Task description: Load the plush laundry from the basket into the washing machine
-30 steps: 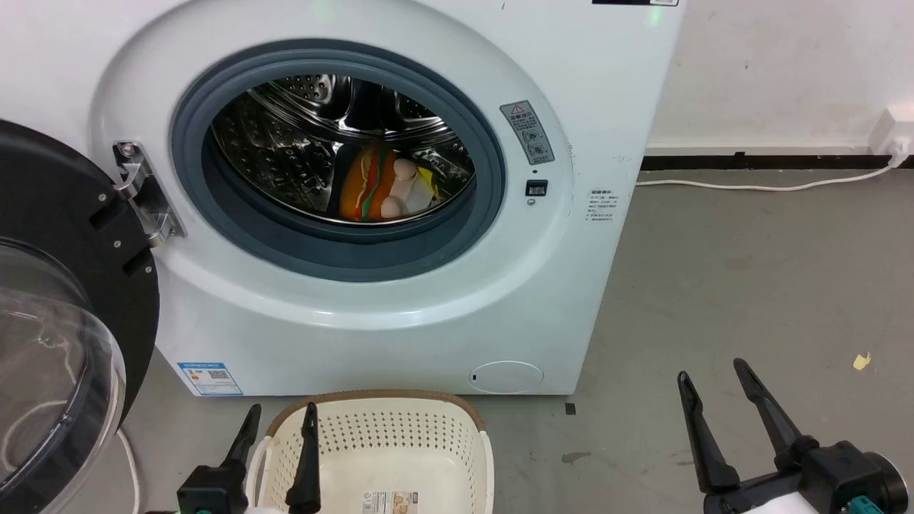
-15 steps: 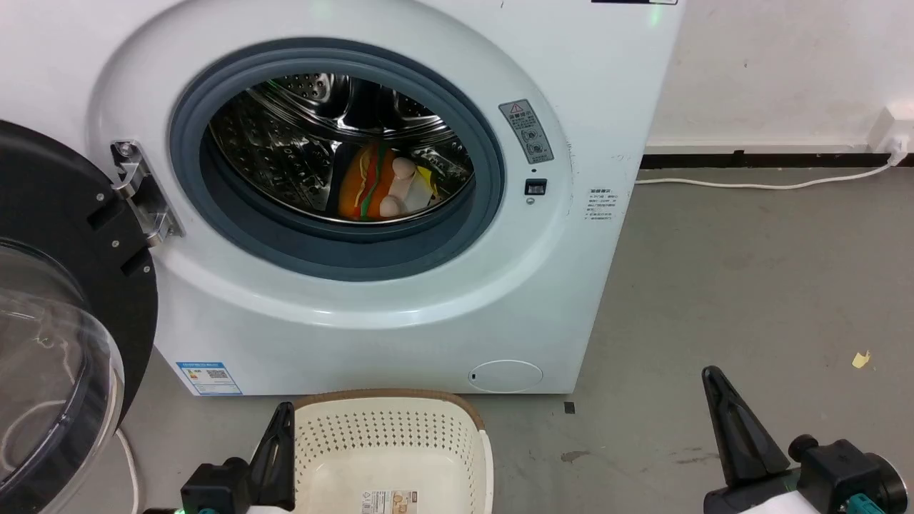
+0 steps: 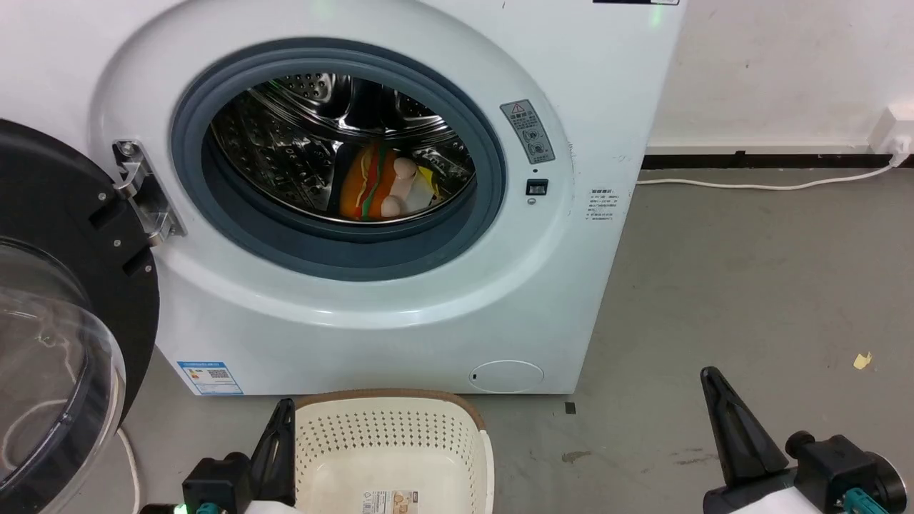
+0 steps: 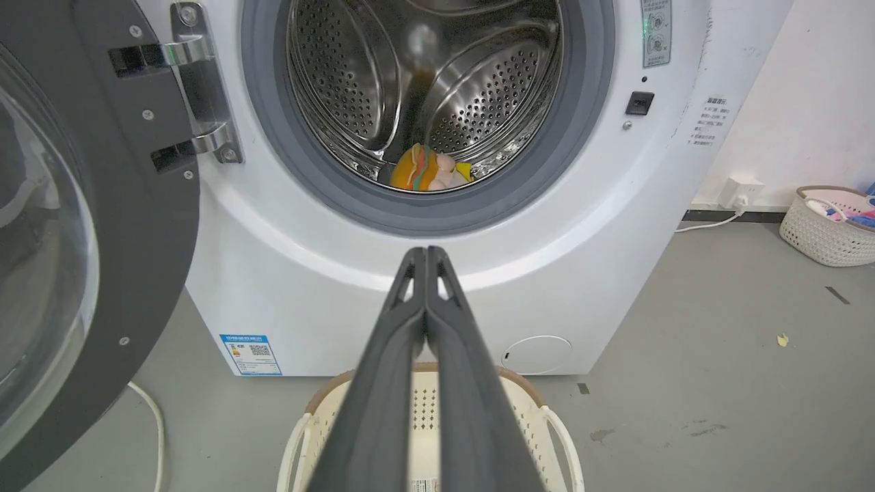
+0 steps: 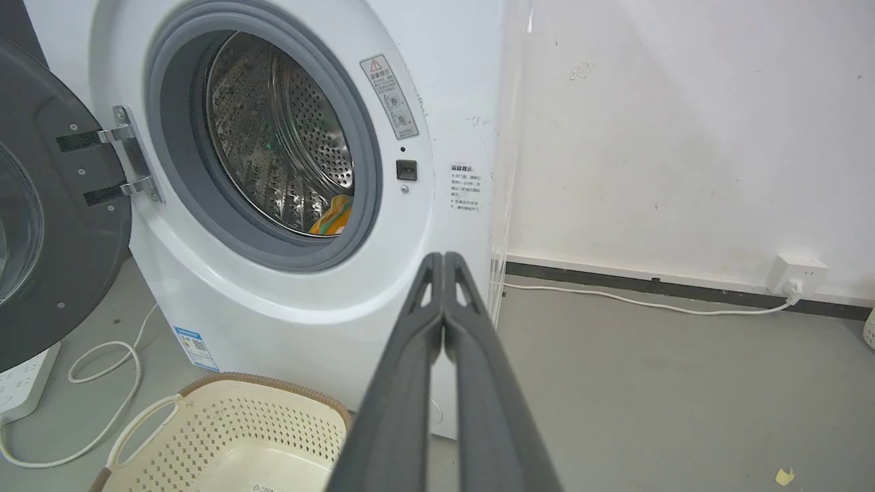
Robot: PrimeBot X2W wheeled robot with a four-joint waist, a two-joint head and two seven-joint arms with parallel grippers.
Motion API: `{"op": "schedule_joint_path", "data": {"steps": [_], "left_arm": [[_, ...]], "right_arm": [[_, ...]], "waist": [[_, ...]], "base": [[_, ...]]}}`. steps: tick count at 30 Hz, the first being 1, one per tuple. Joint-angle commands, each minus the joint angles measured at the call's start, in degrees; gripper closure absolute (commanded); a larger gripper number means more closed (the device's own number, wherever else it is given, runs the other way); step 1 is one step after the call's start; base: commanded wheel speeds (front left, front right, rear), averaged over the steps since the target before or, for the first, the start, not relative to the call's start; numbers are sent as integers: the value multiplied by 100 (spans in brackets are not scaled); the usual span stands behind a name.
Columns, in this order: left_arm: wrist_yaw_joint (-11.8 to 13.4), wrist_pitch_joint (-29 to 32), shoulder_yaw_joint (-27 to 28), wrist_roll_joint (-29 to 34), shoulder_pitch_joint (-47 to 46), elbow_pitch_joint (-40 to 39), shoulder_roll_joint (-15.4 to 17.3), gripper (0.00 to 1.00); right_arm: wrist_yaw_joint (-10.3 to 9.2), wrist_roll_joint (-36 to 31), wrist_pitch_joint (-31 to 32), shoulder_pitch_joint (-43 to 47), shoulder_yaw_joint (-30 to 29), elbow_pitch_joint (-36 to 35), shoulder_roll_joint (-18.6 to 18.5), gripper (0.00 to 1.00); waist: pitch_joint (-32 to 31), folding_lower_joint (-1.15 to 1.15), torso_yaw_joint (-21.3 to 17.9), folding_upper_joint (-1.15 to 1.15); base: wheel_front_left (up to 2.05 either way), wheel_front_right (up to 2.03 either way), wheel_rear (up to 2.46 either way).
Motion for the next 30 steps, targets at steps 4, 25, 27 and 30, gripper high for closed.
{"op": "schedule_joint_path", "data": {"steps": [4,25,27,30], "left_arm": [[-42,77,62,96,-60,-65,-51,100],[-130,323,226,343,-118,-194,-168,100],[-139,346,241,367,-123,-206,-179,100],[-152,381,265,402,-131,-225,-195,100]], "right_arm": [[-1,-56,81,-68,-7,-1,1,100],[-2,-115,328,-142,-19,-3,2,100],[-2,-121,351,-150,-20,-3,2,100],[-2,-129,387,-160,-22,-3,3,100]], "waist": [[-1,0,9,0],[-7,0,52,0],[-8,0,56,0],[-9,0,62,0]], "base": [[0,0,0],[0,0,0],[0,0,0],[0,0,0]]}}
